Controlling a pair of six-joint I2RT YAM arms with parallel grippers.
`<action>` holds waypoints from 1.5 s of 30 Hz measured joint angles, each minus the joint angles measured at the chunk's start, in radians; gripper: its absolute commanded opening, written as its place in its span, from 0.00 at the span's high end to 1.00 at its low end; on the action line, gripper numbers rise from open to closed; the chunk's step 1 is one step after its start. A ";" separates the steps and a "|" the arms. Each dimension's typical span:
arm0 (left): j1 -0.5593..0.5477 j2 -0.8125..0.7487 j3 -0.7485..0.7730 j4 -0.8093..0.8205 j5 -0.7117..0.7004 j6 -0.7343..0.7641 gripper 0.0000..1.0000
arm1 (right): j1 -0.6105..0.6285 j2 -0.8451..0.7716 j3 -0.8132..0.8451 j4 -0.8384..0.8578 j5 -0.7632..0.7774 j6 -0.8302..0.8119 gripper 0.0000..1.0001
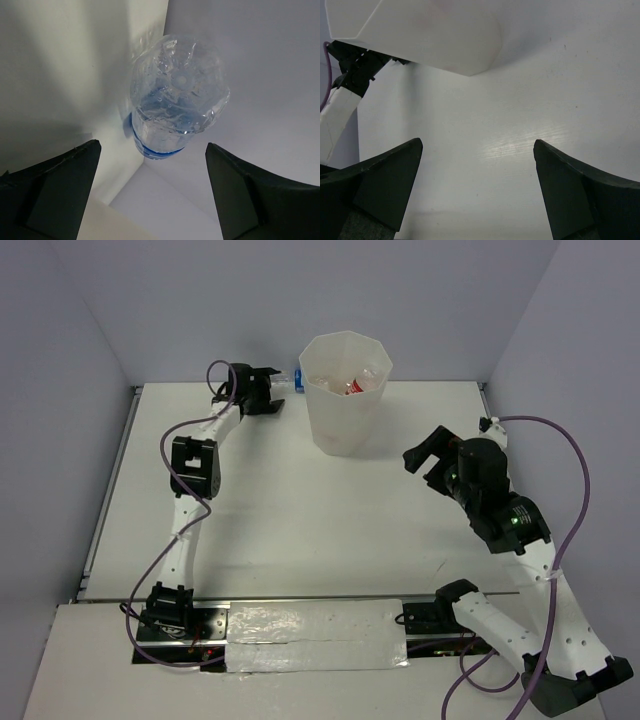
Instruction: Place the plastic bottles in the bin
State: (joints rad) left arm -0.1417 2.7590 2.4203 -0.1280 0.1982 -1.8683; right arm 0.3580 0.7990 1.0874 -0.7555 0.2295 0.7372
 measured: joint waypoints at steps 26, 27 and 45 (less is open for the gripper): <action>-0.012 0.045 0.063 0.002 -0.164 -0.092 0.21 | 0.000 -0.011 -0.015 -0.002 -0.006 0.013 0.00; -0.012 0.045 0.063 -0.002 -0.166 -0.091 0.22 | 0.000 -0.010 -0.015 -0.002 -0.006 0.013 0.00; -0.013 -0.188 -0.266 0.023 -0.229 0.068 0.42 | 0.000 -0.012 -0.017 -0.002 -0.010 0.015 0.00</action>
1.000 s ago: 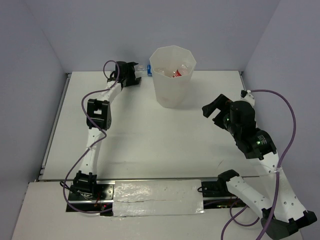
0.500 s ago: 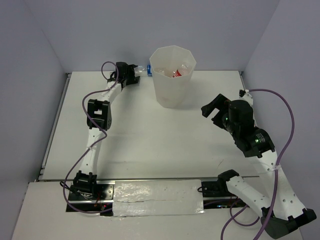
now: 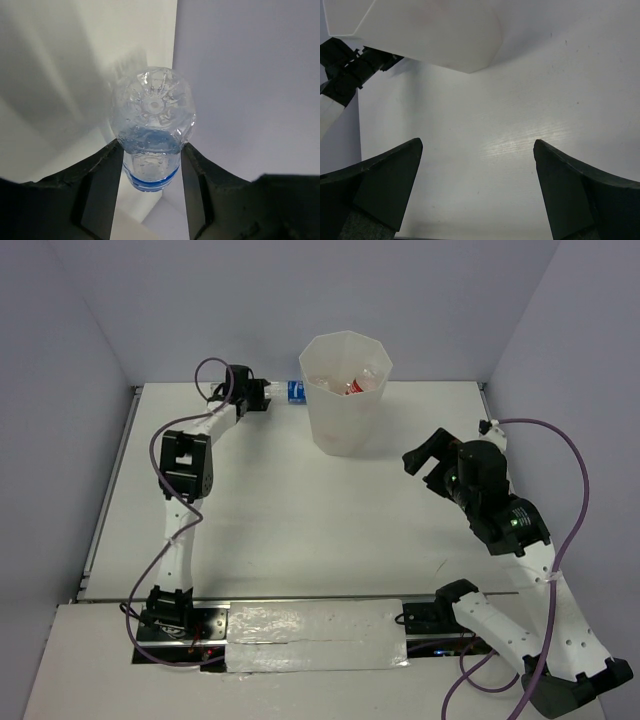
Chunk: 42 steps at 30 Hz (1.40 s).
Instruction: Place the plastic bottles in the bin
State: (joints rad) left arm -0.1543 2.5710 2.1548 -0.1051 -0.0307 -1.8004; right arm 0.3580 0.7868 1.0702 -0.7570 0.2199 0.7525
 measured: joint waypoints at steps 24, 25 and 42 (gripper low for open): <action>0.003 -0.654 -0.539 -0.174 -0.155 0.359 0.00 | 0.006 -0.029 -0.017 0.002 -0.032 0.018 0.00; 0.005 -0.623 -0.478 -0.201 -0.155 0.358 0.00 | 0.006 -0.030 -0.017 0.002 -0.034 0.018 0.00; 0.016 -0.364 -0.067 -0.418 -0.091 0.499 0.00 | 0.011 -0.042 -0.033 0.002 -0.034 0.021 0.00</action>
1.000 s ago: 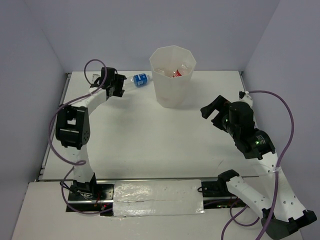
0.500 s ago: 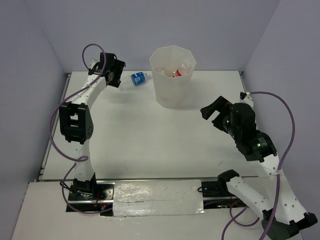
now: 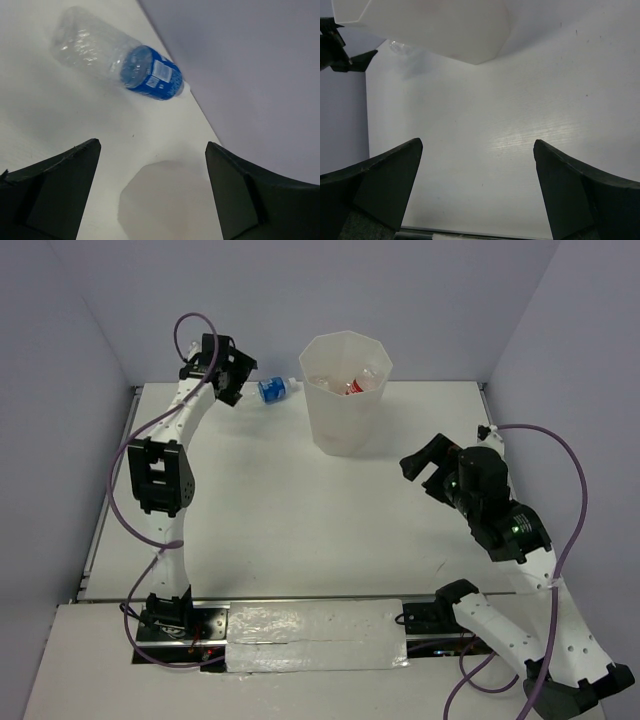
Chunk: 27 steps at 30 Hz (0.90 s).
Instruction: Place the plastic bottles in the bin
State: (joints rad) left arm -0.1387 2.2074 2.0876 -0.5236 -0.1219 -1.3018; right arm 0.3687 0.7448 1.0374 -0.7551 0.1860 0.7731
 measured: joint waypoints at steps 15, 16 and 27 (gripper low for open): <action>-0.021 0.012 0.103 0.018 -0.017 0.999 0.00 | 0.002 0.013 -0.028 0.031 -0.031 0.004 0.00; -0.027 0.013 0.106 0.013 -0.024 1.052 0.01 | 0.002 0.016 -0.028 0.032 -0.034 0.004 0.01; -0.157 0.032 0.035 0.018 -0.142 1.419 0.00 | 0.002 0.030 -0.028 0.037 -0.044 0.004 0.00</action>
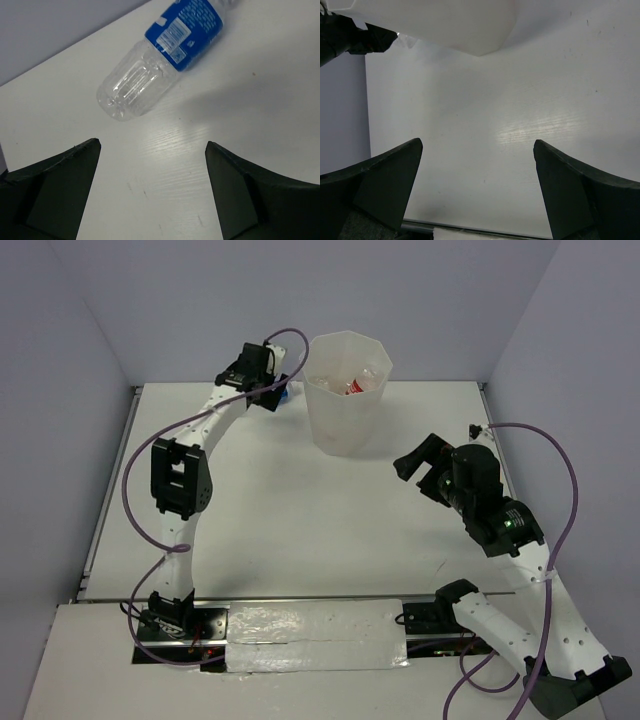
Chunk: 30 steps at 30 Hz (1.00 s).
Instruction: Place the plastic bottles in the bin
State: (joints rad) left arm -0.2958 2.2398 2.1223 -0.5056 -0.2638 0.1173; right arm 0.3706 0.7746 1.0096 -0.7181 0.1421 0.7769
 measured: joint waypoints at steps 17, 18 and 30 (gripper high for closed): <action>-0.047 0.035 -0.149 0.187 -0.207 0.281 0.00 | 0.000 0.016 0.000 0.000 -0.001 -0.001 0.01; -0.047 0.035 -0.151 0.193 -0.207 0.283 0.01 | 0.000 0.019 0.000 0.000 0.000 -0.001 0.00; 0.039 0.058 0.037 0.066 -0.137 -0.090 0.00 | 0.006 0.045 0.000 0.001 -0.008 0.000 0.00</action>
State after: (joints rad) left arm -0.2569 2.2974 2.1590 -0.4393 -0.4004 0.0269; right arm 0.3767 0.8192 1.0100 -0.7170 0.1337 0.7773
